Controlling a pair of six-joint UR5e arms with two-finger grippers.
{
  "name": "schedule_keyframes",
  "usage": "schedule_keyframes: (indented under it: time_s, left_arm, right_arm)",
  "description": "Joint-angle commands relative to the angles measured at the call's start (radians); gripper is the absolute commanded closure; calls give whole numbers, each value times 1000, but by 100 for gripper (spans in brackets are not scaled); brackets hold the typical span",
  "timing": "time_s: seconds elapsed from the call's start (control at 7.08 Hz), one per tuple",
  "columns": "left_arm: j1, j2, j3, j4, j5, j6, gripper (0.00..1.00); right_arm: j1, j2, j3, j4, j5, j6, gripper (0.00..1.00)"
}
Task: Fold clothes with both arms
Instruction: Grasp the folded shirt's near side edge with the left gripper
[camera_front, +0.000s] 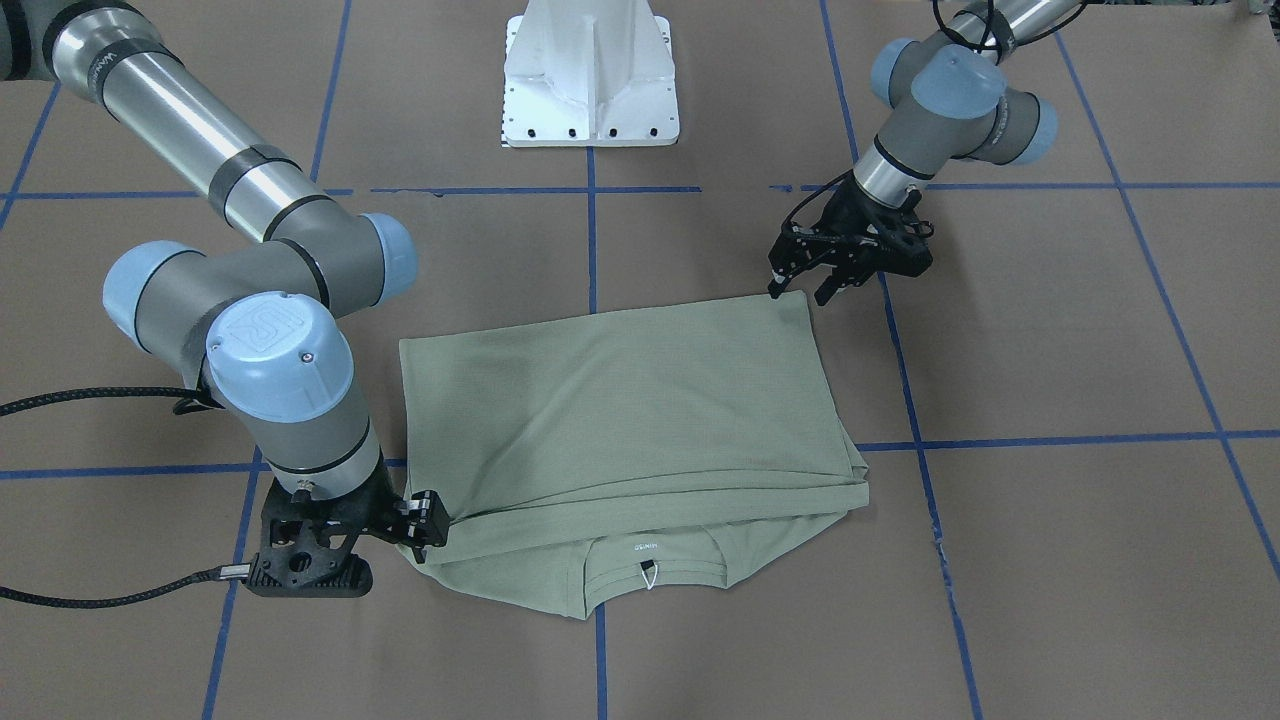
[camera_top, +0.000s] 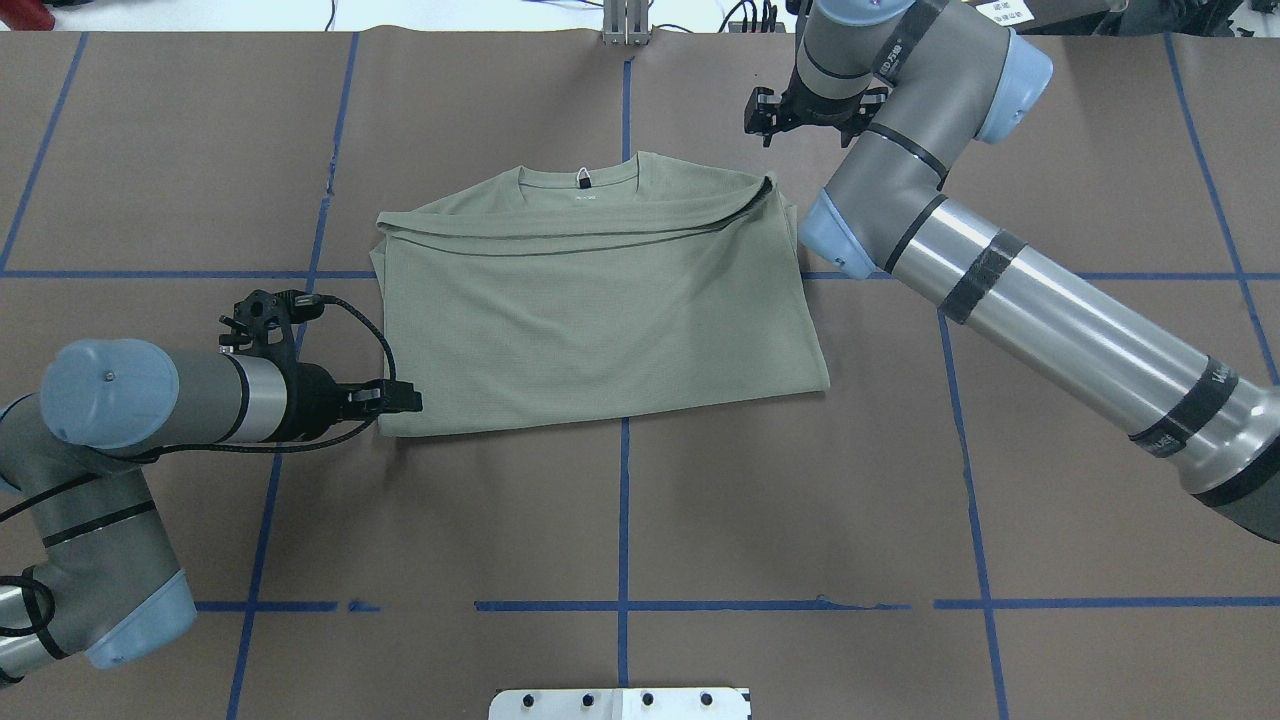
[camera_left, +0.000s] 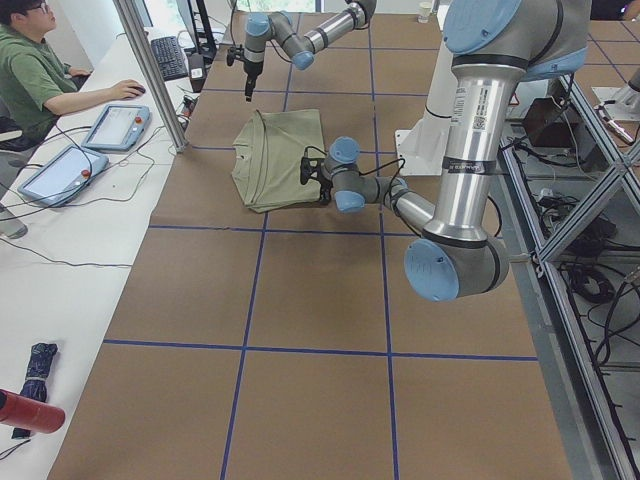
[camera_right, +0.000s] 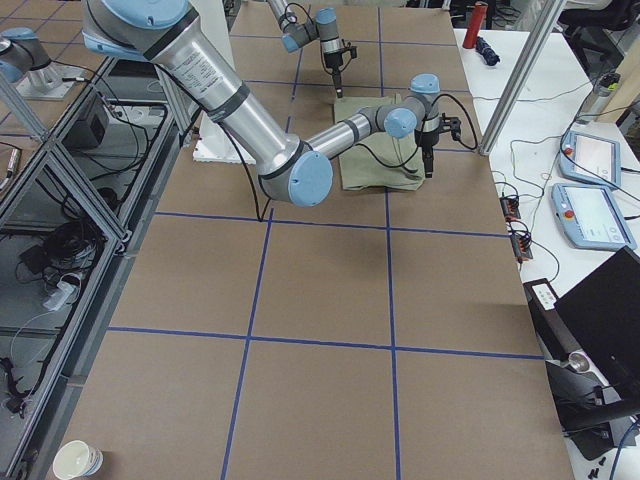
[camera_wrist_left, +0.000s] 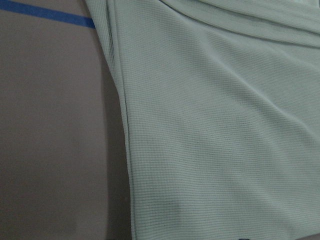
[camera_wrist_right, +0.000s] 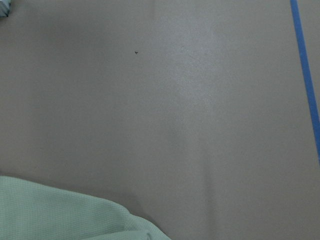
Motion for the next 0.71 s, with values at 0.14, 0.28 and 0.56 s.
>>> schedule_keyframes:
  time_s: [0.14,0.28,0.56]
  left_arm:
    - [13,-9,28,0,3,-7,25]
    - [20,-11,31,0,4,-7,26]
    - [34,-11,33,0,4,-7,31]
  right_arm:
    - [-1,-1,3,0,0,2,0]
    - [0,-2,3,0,0,2,0]
    - [-1,-2,3,0,0,2,0]
